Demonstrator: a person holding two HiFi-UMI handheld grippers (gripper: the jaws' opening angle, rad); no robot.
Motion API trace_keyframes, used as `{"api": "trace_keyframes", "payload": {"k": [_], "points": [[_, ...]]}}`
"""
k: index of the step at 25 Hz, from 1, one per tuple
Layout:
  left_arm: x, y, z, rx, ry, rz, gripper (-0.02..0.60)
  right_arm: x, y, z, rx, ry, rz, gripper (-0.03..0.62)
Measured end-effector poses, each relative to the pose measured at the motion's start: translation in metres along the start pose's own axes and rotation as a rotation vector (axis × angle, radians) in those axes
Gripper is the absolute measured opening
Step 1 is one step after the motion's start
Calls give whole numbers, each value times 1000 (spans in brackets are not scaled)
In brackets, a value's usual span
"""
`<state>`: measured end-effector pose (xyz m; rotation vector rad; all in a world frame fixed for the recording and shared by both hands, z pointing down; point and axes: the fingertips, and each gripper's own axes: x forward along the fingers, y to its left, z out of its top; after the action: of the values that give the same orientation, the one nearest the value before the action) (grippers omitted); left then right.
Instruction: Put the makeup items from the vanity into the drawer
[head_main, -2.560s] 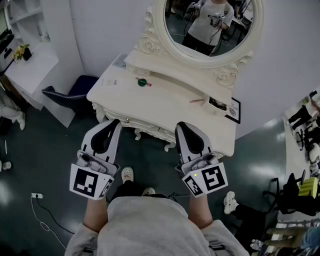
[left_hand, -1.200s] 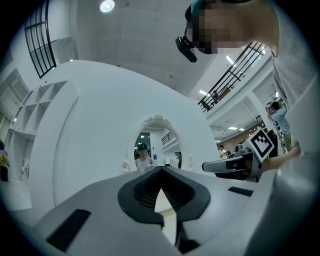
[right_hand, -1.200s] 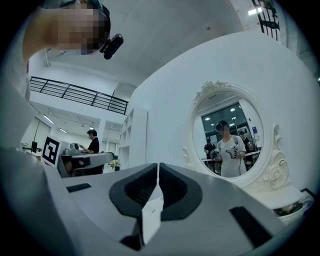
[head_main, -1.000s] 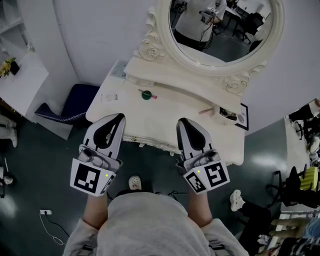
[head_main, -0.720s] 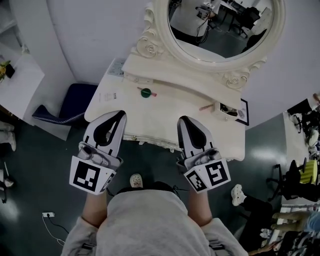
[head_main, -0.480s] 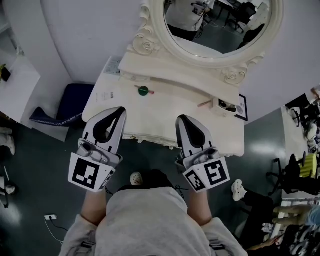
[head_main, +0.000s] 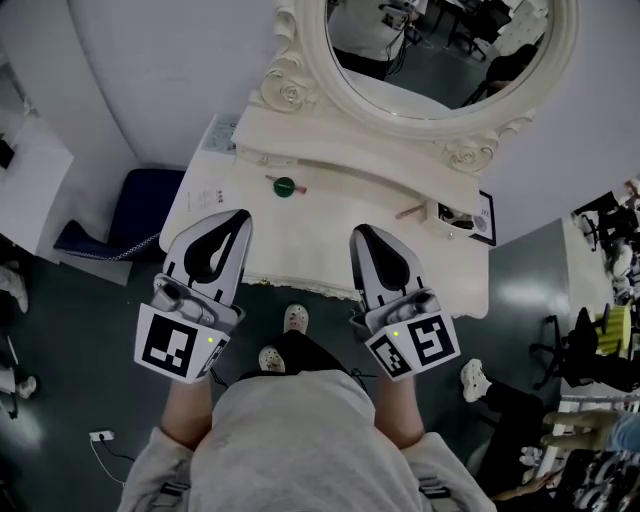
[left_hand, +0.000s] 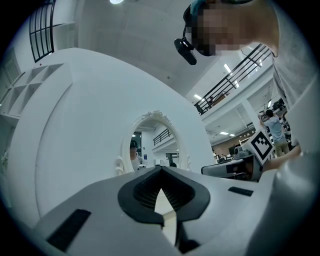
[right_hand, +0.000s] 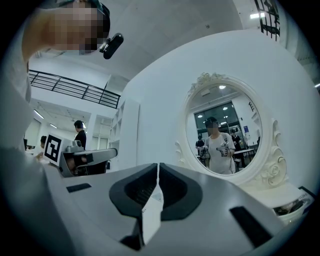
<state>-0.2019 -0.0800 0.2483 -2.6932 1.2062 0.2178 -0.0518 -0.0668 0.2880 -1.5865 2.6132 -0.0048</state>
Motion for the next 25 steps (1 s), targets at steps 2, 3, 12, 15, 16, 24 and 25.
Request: {"api": "trace_keyframes", "payload": {"k": [2, 3, 12, 15, 16, 24, 25], "points": [[7, 7, -2, 2, 2, 8, 11, 11, -5, -1, 1, 7, 10, 26], [10, 10, -3, 3, 3, 13, 11, 17, -8, -2, 1, 11, 16, 26], [40, 40, -17, 14, 22, 66, 11, 71, -36, -20, 13, 93, 66, 26], [48, 51, -19, 12, 19, 102, 11, 89, -43, -33, 19, 143, 100, 25], [51, 55, -19, 12, 14, 115, 11, 96, -44, -37, 19, 161, 112, 26], [62, 79, -28, 25, 41, 189, 11, 141, -55, -78, 6, 328, 198, 26], [62, 80, -31, 27, 54, 194, 11, 145, -55, -84, 6, 346, 207, 26]]}}
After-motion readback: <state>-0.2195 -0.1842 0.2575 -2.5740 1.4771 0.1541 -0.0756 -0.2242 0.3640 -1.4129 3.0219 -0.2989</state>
